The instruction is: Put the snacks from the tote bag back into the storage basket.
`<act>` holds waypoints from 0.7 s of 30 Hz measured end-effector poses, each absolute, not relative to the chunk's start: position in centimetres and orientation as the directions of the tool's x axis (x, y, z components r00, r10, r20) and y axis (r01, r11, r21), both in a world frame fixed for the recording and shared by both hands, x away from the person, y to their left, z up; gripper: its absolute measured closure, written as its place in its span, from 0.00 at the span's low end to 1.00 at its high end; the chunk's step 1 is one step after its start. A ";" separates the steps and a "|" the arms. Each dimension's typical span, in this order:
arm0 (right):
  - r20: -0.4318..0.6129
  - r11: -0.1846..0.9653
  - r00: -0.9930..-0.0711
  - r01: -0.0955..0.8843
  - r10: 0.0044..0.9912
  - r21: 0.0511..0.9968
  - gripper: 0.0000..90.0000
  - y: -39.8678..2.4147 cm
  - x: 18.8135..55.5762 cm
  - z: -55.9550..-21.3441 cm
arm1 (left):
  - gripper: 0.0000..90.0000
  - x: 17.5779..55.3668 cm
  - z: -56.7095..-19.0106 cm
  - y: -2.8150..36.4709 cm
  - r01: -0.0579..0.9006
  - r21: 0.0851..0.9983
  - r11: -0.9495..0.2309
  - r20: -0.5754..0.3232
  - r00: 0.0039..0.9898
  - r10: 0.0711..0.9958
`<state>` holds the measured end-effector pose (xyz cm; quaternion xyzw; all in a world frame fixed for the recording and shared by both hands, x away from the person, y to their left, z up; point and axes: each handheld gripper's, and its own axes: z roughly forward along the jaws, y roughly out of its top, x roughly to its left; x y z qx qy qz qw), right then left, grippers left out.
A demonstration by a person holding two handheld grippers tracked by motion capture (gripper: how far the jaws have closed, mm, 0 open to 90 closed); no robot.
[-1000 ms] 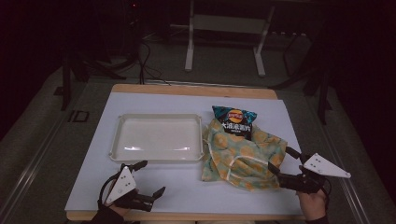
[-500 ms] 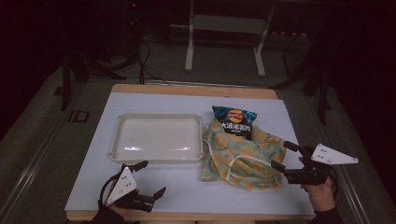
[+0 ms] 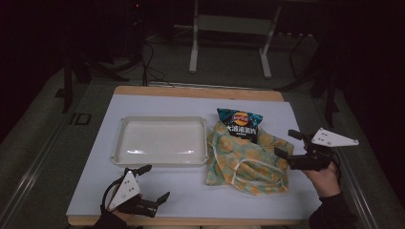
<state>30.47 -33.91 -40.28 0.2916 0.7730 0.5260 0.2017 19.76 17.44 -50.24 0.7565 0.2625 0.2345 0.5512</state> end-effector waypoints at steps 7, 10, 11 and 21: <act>-0.049 0.295 -0.668 0.262 0.742 0.919 0.12 -32.5 32.8 -39.5 | 0.00 19.8 -50.2 17.5 0.136 0.958 -0.254 0.067 0.752 0.656; -0.066 0.306 -0.646 0.266 0.760 0.914 0.12 -31.8 33.7 -39.3 | 0.00 19.7 -50.2 17.5 0.136 0.958 -0.253 0.066 0.753 0.655; -0.069 0.310 -0.644 0.270 0.762 0.912 0.12 -31.6 34.0 -39.2 | 0.00 19.8 -50.2 17.5 0.137 0.958 -0.253 0.066 0.753 0.655; -0.043 0.284 -0.631 0.286 0.775 0.915 0.12 -30.4 37.6 -38.6 | 0.00 19.7 -50.2 17.5 0.137 0.957 -0.255 0.066 0.753 0.655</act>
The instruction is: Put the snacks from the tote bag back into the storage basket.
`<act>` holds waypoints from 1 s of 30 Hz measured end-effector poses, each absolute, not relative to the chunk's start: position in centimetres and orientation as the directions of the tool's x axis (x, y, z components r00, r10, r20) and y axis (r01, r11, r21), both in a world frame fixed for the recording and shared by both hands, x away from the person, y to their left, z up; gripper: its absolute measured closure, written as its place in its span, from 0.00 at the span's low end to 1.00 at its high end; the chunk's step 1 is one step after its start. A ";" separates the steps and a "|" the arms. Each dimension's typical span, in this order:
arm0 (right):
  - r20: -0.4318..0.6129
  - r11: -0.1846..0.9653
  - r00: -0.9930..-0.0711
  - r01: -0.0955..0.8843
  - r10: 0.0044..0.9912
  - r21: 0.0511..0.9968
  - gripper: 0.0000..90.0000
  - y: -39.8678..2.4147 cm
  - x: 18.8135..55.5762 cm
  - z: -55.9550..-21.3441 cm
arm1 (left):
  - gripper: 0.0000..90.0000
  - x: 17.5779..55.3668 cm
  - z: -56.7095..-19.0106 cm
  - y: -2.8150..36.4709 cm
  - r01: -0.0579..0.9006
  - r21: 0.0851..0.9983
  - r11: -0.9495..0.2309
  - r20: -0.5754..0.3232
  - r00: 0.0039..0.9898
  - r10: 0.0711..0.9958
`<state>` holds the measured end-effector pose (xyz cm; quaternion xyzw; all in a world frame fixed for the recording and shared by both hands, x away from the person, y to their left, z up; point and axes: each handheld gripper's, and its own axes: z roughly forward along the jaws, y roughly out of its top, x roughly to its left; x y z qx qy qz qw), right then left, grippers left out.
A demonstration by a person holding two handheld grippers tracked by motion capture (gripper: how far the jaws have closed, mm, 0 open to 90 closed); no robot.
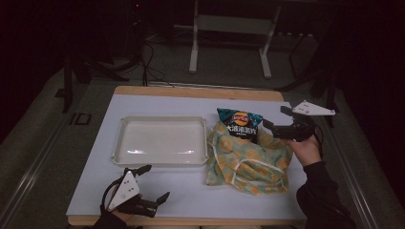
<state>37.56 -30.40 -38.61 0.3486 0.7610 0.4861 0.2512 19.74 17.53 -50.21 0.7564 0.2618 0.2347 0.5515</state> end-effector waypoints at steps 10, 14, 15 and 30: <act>-0.033 0.288 -0.606 0.329 0.795 0.899 0.14 -29.3 41.1 -39.0 | 0.00 19.7 -50.3 17.5 0.136 0.957 -0.257 0.069 0.753 0.655; -0.010 0.278 -0.611 0.345 0.791 0.897 0.15 -29.2 42.0 -39.1 | 0.00 19.7 -50.3 17.5 0.138 0.956 -0.260 0.069 0.755 0.653; 0.001 0.272 -0.614 0.351 0.789 0.896 0.15 -29.1 42.4 -39.2 | 0.00 19.7 -50.3 17.5 0.137 0.955 -0.262 0.070 0.755 0.652; 0.084 0.270 -0.626 0.449 0.775 0.851 0.16 -29.4 45.4 -43.2 | 0.00 19.7 -50.3 17.3 0.136 0.953 -0.271 0.077 0.757 0.649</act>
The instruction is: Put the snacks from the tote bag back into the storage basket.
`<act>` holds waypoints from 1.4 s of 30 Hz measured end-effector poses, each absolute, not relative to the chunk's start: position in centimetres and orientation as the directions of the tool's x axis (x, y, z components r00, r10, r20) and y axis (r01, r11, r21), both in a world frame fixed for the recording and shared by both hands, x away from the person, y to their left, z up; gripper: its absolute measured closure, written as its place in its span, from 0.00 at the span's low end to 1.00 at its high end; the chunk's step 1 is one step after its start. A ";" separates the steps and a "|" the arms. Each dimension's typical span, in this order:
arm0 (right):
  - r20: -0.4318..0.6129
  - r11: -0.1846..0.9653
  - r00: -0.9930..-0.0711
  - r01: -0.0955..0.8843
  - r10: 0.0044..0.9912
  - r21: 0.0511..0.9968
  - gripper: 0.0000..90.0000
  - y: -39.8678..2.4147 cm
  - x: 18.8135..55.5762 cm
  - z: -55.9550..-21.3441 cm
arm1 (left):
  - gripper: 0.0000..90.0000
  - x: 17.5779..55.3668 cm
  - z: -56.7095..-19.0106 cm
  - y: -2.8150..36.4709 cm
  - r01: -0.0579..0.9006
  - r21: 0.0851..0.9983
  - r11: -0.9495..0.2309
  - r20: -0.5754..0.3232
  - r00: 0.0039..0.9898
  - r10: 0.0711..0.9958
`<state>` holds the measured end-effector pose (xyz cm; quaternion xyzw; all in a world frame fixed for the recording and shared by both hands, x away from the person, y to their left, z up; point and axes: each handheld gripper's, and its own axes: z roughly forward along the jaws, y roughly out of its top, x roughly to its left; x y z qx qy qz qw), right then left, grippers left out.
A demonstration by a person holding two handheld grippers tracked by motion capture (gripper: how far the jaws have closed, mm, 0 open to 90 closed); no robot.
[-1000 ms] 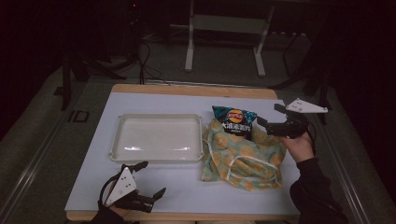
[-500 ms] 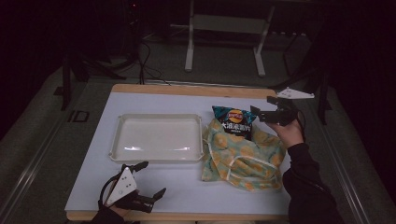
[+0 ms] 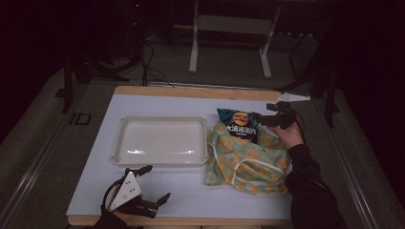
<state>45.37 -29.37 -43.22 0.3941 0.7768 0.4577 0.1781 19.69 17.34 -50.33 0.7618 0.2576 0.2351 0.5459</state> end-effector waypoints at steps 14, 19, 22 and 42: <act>0.141 0.333 -0.685 0.511 0.715 0.792 0.14 -29.2 47.5 -46.1 | 0.00 19.6 -50.4 17.4 0.139 0.951 -0.277 0.080 0.754 0.653; 0.165 0.337 -0.685 0.535 0.710 0.775 0.13 -29.4 48.0 -46.7 | 0.00 19.5 -50.4 17.5 0.141 0.950 -0.278 0.080 0.751 0.656; 0.190 0.346 -0.693 0.554 0.695 0.757 0.13 -29.3 48.2 -47.5 | 0.00 19.5 -50.4 17.5 0.142 0.950 -0.279 0.080 0.751 0.655; 0.130 0.473 -0.719 0.570 0.682 0.672 0.99 -28.0 47.9 -47.5 | 0.00 19.4 -50.4 17.5 0.139 0.951 -0.277 0.080 0.753 0.653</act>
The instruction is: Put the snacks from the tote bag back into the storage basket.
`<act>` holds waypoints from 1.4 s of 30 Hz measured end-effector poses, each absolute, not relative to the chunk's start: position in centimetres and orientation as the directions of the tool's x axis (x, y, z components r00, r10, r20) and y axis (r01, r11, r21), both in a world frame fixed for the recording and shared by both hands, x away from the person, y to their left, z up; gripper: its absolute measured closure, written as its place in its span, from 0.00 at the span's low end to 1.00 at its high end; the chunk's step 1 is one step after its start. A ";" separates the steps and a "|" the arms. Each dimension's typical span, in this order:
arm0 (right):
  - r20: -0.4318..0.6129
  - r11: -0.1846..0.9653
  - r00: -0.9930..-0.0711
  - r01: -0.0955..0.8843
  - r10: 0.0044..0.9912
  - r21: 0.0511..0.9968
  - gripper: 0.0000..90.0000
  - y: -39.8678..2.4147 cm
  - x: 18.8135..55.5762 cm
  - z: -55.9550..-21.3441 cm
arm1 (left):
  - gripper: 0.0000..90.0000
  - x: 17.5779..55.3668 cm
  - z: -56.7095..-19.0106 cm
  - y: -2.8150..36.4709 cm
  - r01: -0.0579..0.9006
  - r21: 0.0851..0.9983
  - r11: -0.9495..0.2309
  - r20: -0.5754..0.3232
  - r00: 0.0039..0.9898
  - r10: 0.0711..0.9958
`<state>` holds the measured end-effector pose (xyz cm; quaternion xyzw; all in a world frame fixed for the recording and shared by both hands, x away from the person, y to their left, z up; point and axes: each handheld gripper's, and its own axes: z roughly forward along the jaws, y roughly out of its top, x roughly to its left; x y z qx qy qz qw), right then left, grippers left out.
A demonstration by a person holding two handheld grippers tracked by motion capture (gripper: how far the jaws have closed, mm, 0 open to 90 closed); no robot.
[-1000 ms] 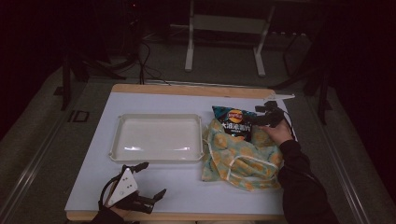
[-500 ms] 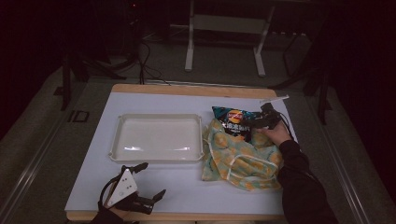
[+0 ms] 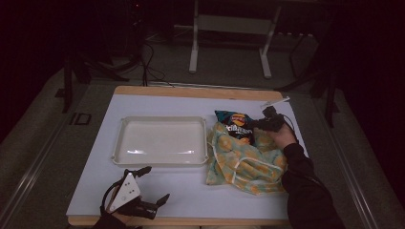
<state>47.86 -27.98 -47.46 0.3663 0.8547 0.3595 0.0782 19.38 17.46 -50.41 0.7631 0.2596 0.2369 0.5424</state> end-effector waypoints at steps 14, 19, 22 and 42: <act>0.039 0.471 -0.719 0.494 0.694 0.731 1.00 -28.1 45.4 -44.3 | 0.00 19.4 -50.4 17.4 0.137 0.952 -0.275 0.081 0.752 0.654; 0.026 0.462 -0.732 0.456 0.681 0.761 1.00 -28.4 44.4 -42.5 | 0.00 19.4 -50.4 17.4 0.137 0.950 -0.282 0.086 0.752 0.653; 0.017 0.453 -0.739 0.432 0.674 0.780 1.00 -28.6 43.7 -41.5 | 0.00 19.4 -50.4 17.4 0.136 0.950 -0.280 0.086 0.751 0.655; -0.058 0.409 -0.723 0.321 0.688 0.854 1.00 -30.7 40.6 -34.1 | 0.00 19.5 -50.4 17.4 0.137 0.950 -0.281 0.086 0.750 0.656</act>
